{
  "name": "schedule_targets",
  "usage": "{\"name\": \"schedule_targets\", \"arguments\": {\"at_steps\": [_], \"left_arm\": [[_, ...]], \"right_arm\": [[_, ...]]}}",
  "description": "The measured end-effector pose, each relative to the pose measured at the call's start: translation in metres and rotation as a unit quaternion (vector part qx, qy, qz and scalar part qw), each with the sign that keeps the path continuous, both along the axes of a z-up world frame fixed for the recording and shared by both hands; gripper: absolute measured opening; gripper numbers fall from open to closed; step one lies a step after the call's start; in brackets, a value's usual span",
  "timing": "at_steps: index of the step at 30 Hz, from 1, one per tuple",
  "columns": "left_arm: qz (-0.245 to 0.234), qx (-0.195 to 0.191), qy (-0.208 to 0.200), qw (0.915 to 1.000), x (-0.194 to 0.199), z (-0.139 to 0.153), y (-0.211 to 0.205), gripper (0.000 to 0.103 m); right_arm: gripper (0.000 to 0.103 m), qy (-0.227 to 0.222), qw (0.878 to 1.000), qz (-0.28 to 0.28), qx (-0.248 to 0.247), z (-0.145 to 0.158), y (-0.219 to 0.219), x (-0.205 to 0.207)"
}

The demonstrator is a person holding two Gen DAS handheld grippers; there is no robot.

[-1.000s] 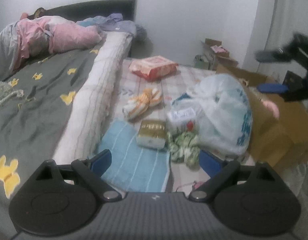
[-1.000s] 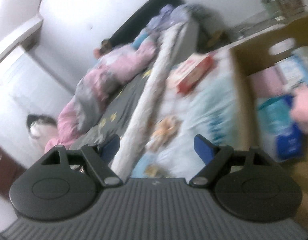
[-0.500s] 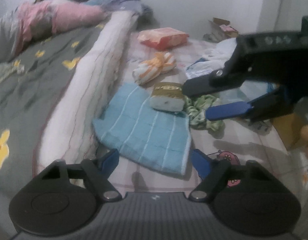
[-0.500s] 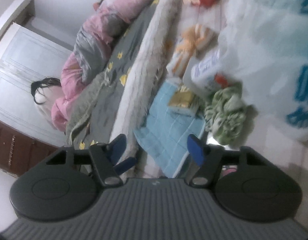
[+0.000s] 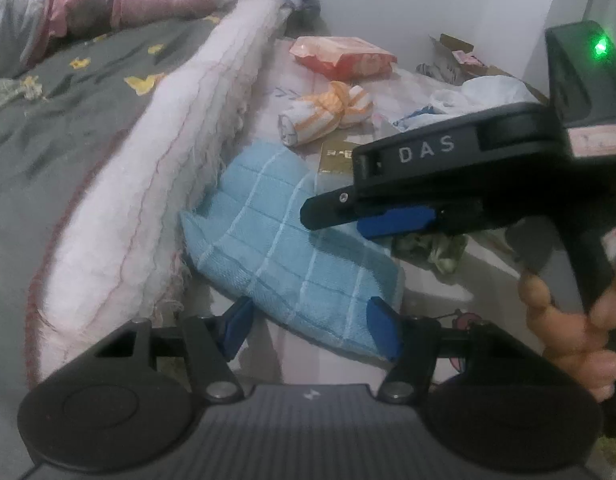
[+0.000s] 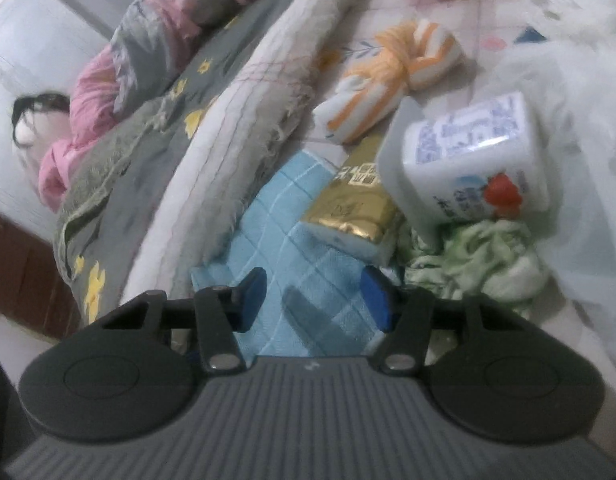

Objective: Organize soft objects
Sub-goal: 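Move the right tool to the light blue towel and pinch it up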

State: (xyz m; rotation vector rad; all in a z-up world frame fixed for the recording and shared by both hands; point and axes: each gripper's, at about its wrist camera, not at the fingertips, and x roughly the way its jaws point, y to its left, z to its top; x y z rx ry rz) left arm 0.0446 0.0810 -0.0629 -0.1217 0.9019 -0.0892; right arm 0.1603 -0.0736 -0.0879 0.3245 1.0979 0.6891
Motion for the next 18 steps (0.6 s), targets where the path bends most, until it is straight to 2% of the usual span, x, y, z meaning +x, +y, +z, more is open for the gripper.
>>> {"name": "schedule_targets", "arguments": {"at_steps": [5, 13, 16, 18], "left_arm": [[-0.002, -0.012, 0.003, 0.9999, 0.001, -0.002, 0.004, 0.065], [-0.031, -0.020, 0.011, 0.9992, -0.004, -0.003, 0.005, 0.073], [-0.035, -0.017, 0.009, 0.9992, -0.008, -0.003, 0.004, 0.073], [-0.033, -0.017, 0.009, 0.9993, -0.009, -0.003, 0.004, 0.073]], "right_arm": [[0.052, 0.040, 0.999, 0.014, 0.033, -0.005, -0.004, -0.003], [0.050, 0.125, 0.986, 0.028, 0.106, -0.022, -0.019, -0.022], [0.050, 0.137, 0.984, 0.024, 0.107, -0.018, -0.025, -0.026], [0.052, 0.118, 0.989, 0.021, 0.091, -0.009, -0.027, -0.027]]}}
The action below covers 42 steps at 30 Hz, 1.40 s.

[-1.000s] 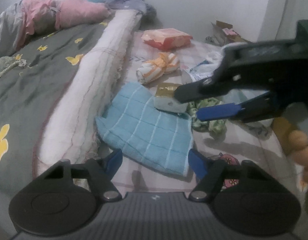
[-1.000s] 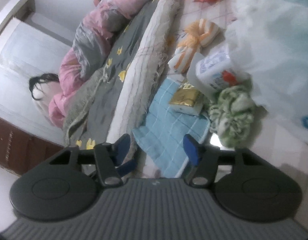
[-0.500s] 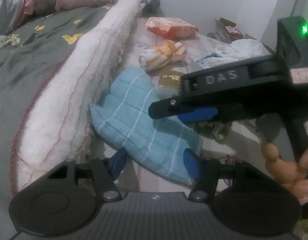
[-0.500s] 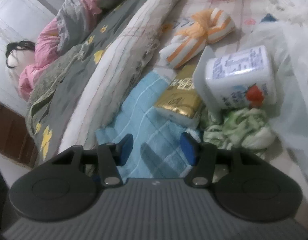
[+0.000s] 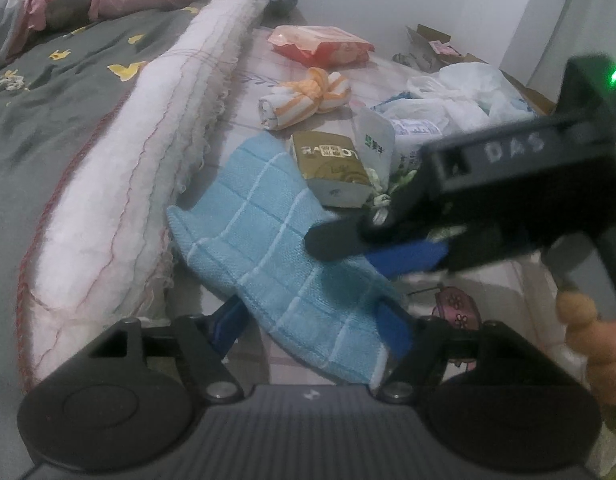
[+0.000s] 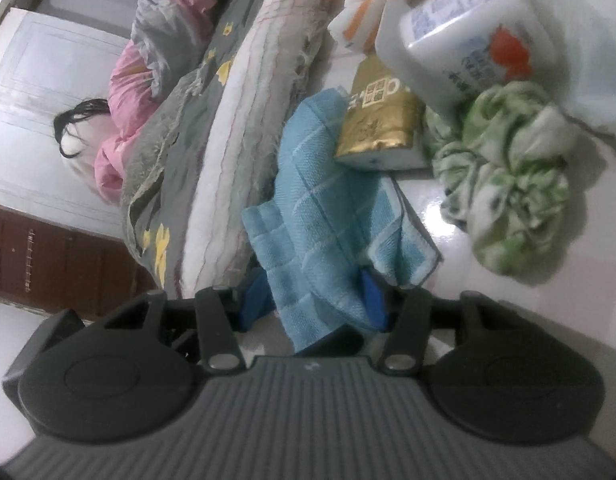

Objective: Organize soft objects
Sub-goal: 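Move the right tool to the light blue towel and pinch it up, then carry the light blue towel with the right tool into the box and release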

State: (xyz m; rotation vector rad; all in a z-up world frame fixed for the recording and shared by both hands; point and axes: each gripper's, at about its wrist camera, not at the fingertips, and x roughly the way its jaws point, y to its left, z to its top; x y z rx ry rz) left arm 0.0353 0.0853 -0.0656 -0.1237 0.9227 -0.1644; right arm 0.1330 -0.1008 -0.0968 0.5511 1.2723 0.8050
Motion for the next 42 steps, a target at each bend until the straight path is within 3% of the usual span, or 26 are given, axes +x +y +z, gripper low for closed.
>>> {"name": "schedule_targets", "arguments": {"at_steps": [6, 12, 19, 23, 32, 42], "left_arm": [[0.003, -0.005, 0.000, 1.0000, 0.002, 0.000, 0.002, 0.072], [-0.002, -0.003, -0.014, 0.9999, 0.006, -0.002, 0.000, 0.072], [-0.020, -0.007, -0.035, 0.9992, 0.006, 0.002, -0.007, 0.070], [-0.025, 0.004, -0.050, 0.9985, -0.003, 0.010, -0.009, 0.070], [-0.025, 0.014, -0.112, 0.9933, -0.028, 0.055, -0.009, 0.070], [-0.075, 0.033, -0.188, 0.9787, -0.025, 0.111, -0.053, 0.071]], "right_arm": [[0.055, -0.132, 0.987, -0.002, -0.095, 0.032, 0.016, 0.003], [0.063, -0.142, 0.983, 0.023, -0.116, 0.016, 0.043, 0.009], [0.062, -0.041, 0.998, 0.040, -0.027, 0.001, 0.042, 0.015], [0.049, 0.014, 0.999, 0.036, 0.015, -0.007, 0.034, 0.013], [0.031, -0.017, 0.997, 0.040, 0.068, 0.034, 0.019, -0.004], [0.029, -0.108, 0.989, 0.010, 0.104, 0.109, -0.026, -0.017]]}}
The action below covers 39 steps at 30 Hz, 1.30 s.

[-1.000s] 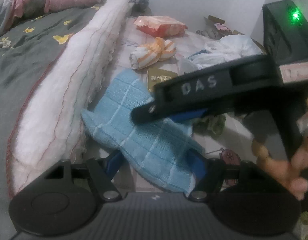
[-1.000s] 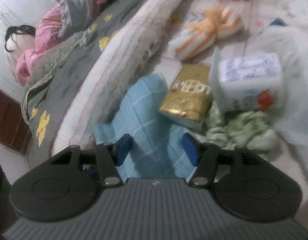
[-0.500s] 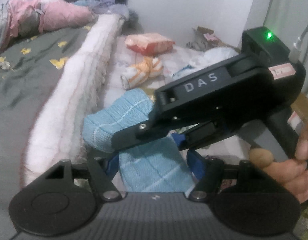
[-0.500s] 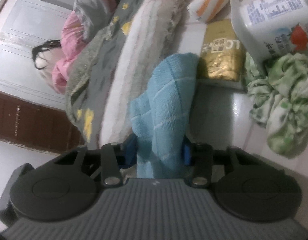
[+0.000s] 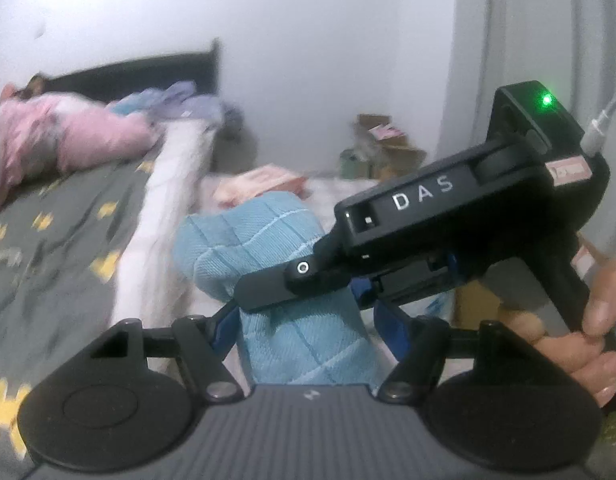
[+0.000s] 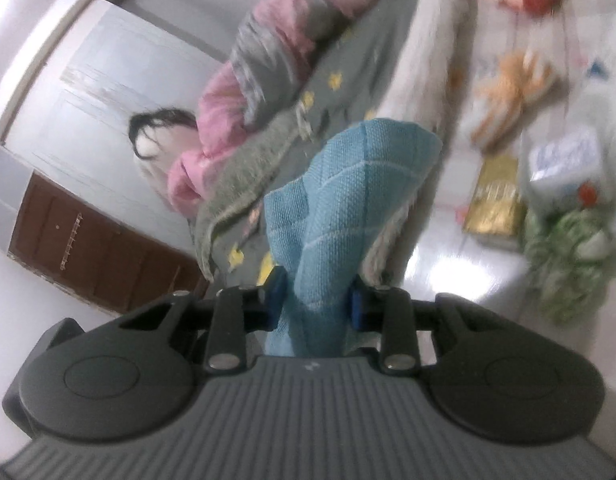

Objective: Organize soft objects
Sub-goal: 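Carry the light blue towel with the right tool into the box and release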

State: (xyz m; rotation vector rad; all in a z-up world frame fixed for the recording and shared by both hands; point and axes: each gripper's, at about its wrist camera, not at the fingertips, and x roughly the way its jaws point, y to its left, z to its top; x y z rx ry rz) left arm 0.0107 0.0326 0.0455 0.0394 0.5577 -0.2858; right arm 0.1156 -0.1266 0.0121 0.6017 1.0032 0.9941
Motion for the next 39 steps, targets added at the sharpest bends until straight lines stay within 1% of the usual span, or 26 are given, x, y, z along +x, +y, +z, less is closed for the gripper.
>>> {"name": "schedule_targets", "arguments": {"at_steps": [2, 6, 8, 11, 13, 16, 19, 20, 21, 25, 26, 28, 30, 31, 33, 35, 36, 39], "left_arm": [[-0.022, 0.000, -0.009, 0.9997, 0.006, 0.006, -0.016, 0.072], [-0.079, 0.004, -0.014, 0.9968, 0.027, 0.014, -0.067, 0.073], [-0.114, 0.005, -0.013, 0.9934, 0.039, 0.015, -0.098, 0.074], [-0.161, 0.001, 0.002, 0.9870, 0.060, 0.014, -0.147, 0.075], [-0.187, -0.001, 0.010, 0.9824, 0.071, 0.012, -0.177, 0.077], [-0.209, -0.010, 0.020, 0.9777, 0.080, 0.007, -0.205, 0.079], [-0.218, -0.022, 0.025, 0.9754, 0.082, 0.001, -0.210, 0.081], [-0.217, -0.021, 0.027, 0.9757, 0.084, -0.001, -0.208, 0.081], [-0.214, -0.019, 0.028, 0.9763, 0.085, -0.004, -0.203, 0.081], [-0.183, -0.018, 0.035, 0.9824, 0.087, -0.007, -0.184, 0.081], [-0.174, -0.019, 0.036, 0.9839, 0.087, -0.007, -0.177, 0.081], [-0.155, -0.021, 0.035, 0.9871, 0.092, -0.006, -0.163, 0.081], [-0.138, -0.022, 0.033, 0.9897, 0.092, -0.005, -0.151, 0.081], [-0.130, -0.022, 0.033, 0.9907, 0.094, -0.005, -0.147, 0.081], [-0.117, -0.025, 0.035, 0.9922, 0.095, -0.003, -0.138, 0.081], [-0.106, -0.031, 0.037, 0.9932, 0.095, -0.001, -0.130, 0.081], [-0.103, -0.032, 0.039, 0.9934, 0.095, -0.003, -0.127, 0.081], [-0.095, -0.029, 0.043, 0.9942, 0.090, -0.006, -0.115, 0.081]], "right_arm": [[0.029, -0.015, 1.000, -0.021, 0.003, 0.011, -0.023, -0.001], [0.028, -0.031, 0.997, -0.074, 0.006, 0.021, -0.082, -0.002], [0.028, -0.035, 0.994, -0.107, 0.005, 0.021, -0.116, -0.002], [0.025, -0.041, 0.986, -0.161, -0.009, 0.020, -0.171, -0.002], [0.024, -0.041, 0.979, -0.198, -0.021, 0.019, -0.209, -0.003], [0.021, -0.038, 0.967, -0.249, -0.042, 0.017, -0.261, -0.003], [0.021, -0.047, 0.952, -0.292, -0.079, 0.019, -0.301, 0.001], [0.020, -0.051, 0.947, -0.301, -0.096, 0.018, -0.310, 0.003], [0.020, -0.059, 0.940, -0.311, -0.125, 0.018, -0.320, 0.007], [0.020, -0.076, 0.916, -0.320, -0.229, 0.011, -0.342, 0.034], [0.020, -0.081, 0.908, -0.320, -0.257, 0.009, -0.344, 0.041], [0.020, -0.094, 0.888, -0.314, -0.323, 0.003, -0.343, 0.057], [0.020, -0.097, 0.872, -0.305, -0.370, -0.007, -0.345, 0.069], [0.020, -0.101, 0.865, -0.298, -0.392, -0.012, -0.343, 0.075], [0.021, -0.108, 0.848, -0.275, -0.440, -0.026, -0.325, 0.088], [0.023, -0.113, 0.833, -0.254, -0.479, -0.039, -0.308, 0.095], [0.023, -0.116, 0.827, -0.246, -0.492, -0.043, -0.302, 0.097], [0.031, -0.130, 0.811, -0.233, -0.520, -0.051, -0.282, 0.096]]}}
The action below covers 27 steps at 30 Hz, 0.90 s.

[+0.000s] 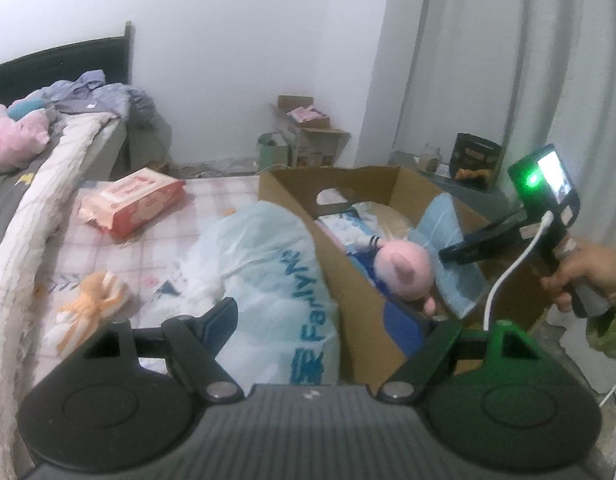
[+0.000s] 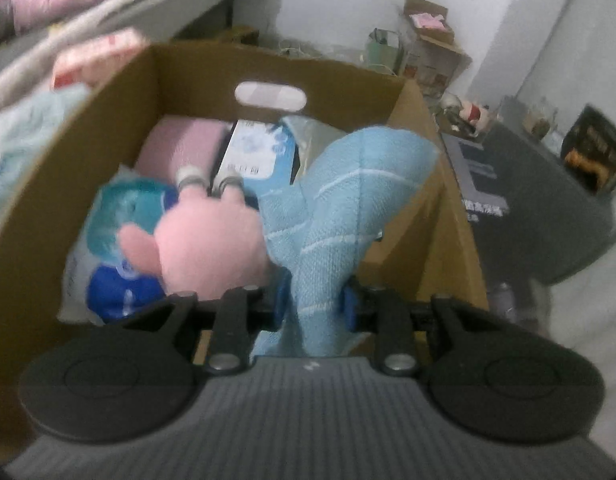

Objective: Organize soft objects
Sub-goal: 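Carry the light blue towel with the right tool into the box and release, then move the right tool to the orange-striped rolled cloth and grasp it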

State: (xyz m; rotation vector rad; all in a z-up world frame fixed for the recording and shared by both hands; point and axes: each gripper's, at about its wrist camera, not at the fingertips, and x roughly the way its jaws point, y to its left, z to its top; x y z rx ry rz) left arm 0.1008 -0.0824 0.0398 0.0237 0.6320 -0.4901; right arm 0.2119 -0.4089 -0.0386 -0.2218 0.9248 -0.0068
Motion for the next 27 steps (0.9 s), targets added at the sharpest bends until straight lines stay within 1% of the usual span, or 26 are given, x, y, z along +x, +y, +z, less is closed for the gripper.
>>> {"name": "schedule_targets", "arguments": {"at_steps": [1, 2, 4, 8, 11, 12, 14, 16, 18, 21, 23, 24, 25, 27], "left_arm": [[0.002, 0.002, 0.001, 1.0000, -0.004, -0.001, 0.002, 0.081], [0.005, 0.004, 0.002, 1.0000, -0.005, -0.003, 0.005, 0.081], [0.012, 0.006, 0.004, 0.9999, -0.012, -0.005, 0.014, 0.081], [0.035, 0.012, 0.005, 0.9993, -0.022, -0.010, 0.034, 0.081], [0.055, 0.018, 0.009, 0.9983, -0.030, -0.016, 0.051, 0.081], [0.062, 0.022, 0.010, 0.9978, -0.032, -0.017, 0.055, 0.081], [0.079, 0.031, 0.011, 0.9964, -0.035, -0.021, 0.065, 0.081], [0.095, 0.040, 0.009, 0.9946, -0.036, -0.021, 0.074, 0.081], [0.111, 0.051, 0.001, 0.9925, -0.035, -0.020, 0.083, 0.081], [0.131, 0.062, -0.017, 0.9893, -0.030, -0.015, 0.098, 0.081], [0.138, 0.072, -0.027, 0.9874, -0.022, -0.012, 0.108, 0.081], [0.141, 0.078, -0.030, 0.9865, -0.016, -0.011, 0.112, 0.081], [0.142, 0.085, -0.032, 0.9856, -0.009, -0.011, 0.117, 0.081], [0.130, 0.103, -0.029, 0.9857, 0.012, -0.012, 0.124, 0.081]], "right_arm": [[0.035, -0.004, 1.000, -0.001, -0.005, -0.001, 0.003, 0.000], [0.042, -0.008, 1.000, -0.004, -0.005, 0.000, 0.004, -0.001], [0.049, -0.020, 1.000, -0.013, 0.002, 0.007, 0.002, -0.010], [0.053, -0.044, 0.998, -0.036, 0.039, 0.028, -0.011, -0.026], [0.054, -0.059, 0.992, -0.045, 0.105, 0.047, -0.016, -0.046], [0.054, -0.062, 0.988, -0.045, 0.135, 0.054, -0.016, -0.052], [0.054, -0.061, 0.980, -0.033, 0.185, 0.064, -0.007, -0.061], [0.054, -0.057, 0.973, -0.017, 0.223, 0.074, 0.006, -0.064], [0.054, -0.046, 0.961, 0.005, 0.271, 0.080, 0.026, -0.063], [0.056, -0.021, 0.936, 0.049, 0.347, 0.093, 0.064, -0.053], [0.059, -0.001, 0.920, 0.075, 0.385, 0.098, 0.091, -0.043], [0.059, 0.013, 0.909, 0.090, 0.408, 0.101, 0.109, -0.035], [0.060, 0.026, 0.900, 0.099, 0.423, 0.103, 0.124, -0.029], [0.061, 0.055, 0.886, 0.115, 0.447, 0.103, 0.159, -0.009]]}}
